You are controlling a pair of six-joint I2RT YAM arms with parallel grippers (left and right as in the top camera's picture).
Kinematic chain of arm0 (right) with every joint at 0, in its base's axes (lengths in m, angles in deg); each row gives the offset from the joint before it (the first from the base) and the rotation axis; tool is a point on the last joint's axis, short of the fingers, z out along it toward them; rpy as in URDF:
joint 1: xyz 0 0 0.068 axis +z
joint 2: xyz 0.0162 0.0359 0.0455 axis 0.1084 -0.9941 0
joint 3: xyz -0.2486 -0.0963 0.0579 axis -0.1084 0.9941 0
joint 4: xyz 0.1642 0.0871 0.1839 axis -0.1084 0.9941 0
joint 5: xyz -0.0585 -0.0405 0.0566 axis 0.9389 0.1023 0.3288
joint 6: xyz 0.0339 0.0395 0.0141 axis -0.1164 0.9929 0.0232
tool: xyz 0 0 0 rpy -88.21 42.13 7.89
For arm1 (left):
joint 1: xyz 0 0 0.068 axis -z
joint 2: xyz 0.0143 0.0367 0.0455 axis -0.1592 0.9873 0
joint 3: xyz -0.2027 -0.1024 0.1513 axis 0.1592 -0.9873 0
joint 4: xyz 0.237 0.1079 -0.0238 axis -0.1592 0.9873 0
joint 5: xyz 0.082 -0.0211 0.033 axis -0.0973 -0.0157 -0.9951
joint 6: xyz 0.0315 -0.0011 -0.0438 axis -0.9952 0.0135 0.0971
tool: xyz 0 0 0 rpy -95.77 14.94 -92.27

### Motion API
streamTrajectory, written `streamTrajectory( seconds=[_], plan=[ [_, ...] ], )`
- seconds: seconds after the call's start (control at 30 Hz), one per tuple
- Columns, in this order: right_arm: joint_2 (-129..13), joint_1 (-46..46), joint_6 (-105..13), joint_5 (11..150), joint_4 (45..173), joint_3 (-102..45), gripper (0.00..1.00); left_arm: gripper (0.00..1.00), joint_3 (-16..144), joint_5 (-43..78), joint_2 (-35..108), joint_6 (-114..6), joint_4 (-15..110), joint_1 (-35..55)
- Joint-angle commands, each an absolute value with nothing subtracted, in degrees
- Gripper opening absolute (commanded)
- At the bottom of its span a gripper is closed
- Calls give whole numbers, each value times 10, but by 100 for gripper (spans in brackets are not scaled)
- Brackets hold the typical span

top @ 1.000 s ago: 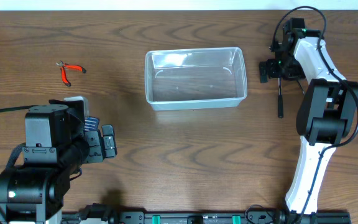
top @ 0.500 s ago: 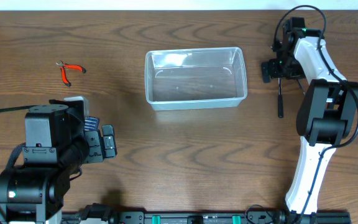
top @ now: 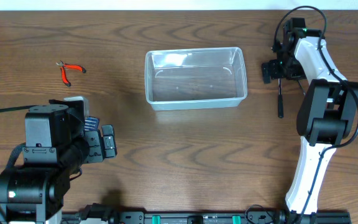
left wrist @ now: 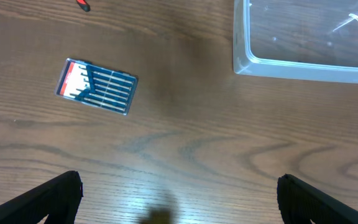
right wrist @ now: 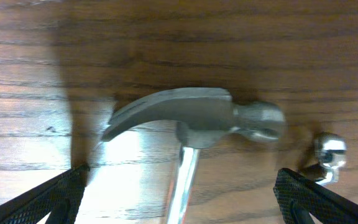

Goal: Pack container
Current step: 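Close the right gripper on the hammer's handle below the head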

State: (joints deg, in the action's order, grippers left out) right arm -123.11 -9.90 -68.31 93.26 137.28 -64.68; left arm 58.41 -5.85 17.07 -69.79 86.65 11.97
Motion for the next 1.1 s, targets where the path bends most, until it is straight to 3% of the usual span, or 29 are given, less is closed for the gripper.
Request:
streamTrajectory(
  seconds=[0.0, 0.83, 1.07],
  plan=[
    [-1240, -103, -692, 913, 1375, -632, 99, 98, 594, -68, 170, -705, 868, 118],
    [-1244, -104, -692, 909, 1338, -573, 99, 98, 594, -68, 170, -705, 868, 118],
    [-1244, -104, -692, 909, 1337, -572, 92, 98, 594, -68, 170, -705, 868, 118]
  ],
)
